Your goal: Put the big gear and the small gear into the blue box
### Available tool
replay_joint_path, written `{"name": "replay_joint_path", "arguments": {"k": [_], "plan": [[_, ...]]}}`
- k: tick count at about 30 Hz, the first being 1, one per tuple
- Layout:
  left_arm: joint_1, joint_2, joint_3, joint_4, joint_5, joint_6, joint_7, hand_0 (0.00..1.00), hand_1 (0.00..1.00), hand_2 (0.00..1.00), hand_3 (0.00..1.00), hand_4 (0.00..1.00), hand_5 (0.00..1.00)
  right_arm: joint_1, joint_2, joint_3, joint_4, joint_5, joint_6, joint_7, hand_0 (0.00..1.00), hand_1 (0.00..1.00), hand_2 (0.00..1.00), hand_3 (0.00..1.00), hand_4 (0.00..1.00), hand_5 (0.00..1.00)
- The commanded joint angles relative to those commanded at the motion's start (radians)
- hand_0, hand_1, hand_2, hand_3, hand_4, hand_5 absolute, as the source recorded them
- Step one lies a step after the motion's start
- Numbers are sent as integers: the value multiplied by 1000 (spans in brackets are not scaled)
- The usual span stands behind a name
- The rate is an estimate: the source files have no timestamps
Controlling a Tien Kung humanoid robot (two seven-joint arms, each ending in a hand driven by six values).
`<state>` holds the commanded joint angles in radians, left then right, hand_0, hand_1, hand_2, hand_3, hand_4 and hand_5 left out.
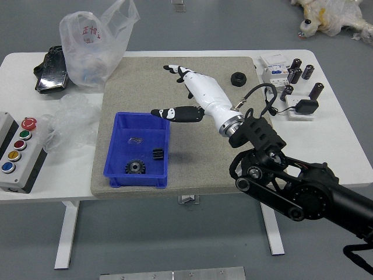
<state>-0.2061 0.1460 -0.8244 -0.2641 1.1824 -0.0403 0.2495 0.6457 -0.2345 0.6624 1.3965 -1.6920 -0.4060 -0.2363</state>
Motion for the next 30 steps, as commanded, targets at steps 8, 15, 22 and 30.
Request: {"name": "replay_joint_path", "arguments": {"k": [8,15,22,30], "plan": [[2,3,6,5,-6,4,-10,704,481,520,707,714,517,-168,-80,218,14,299,72,244,611,678,727,734,865,542],[-2,3,12,8,-4,5,-20,703,481,520,707,714,517,-317,-125,372,22,560,144,424,638,677,715,706,864,593],[-12,8,20,11,2,3,-29,703,481,520,707,714,516,-387,-132,465,0,775,175,536,631,672,706,698,863,580],[-24,12,58,11,-27,3,-44,703,481,520,706,713,514,-412,-152,548,27,885,180,557,619,670,700,691,863,577]]}}
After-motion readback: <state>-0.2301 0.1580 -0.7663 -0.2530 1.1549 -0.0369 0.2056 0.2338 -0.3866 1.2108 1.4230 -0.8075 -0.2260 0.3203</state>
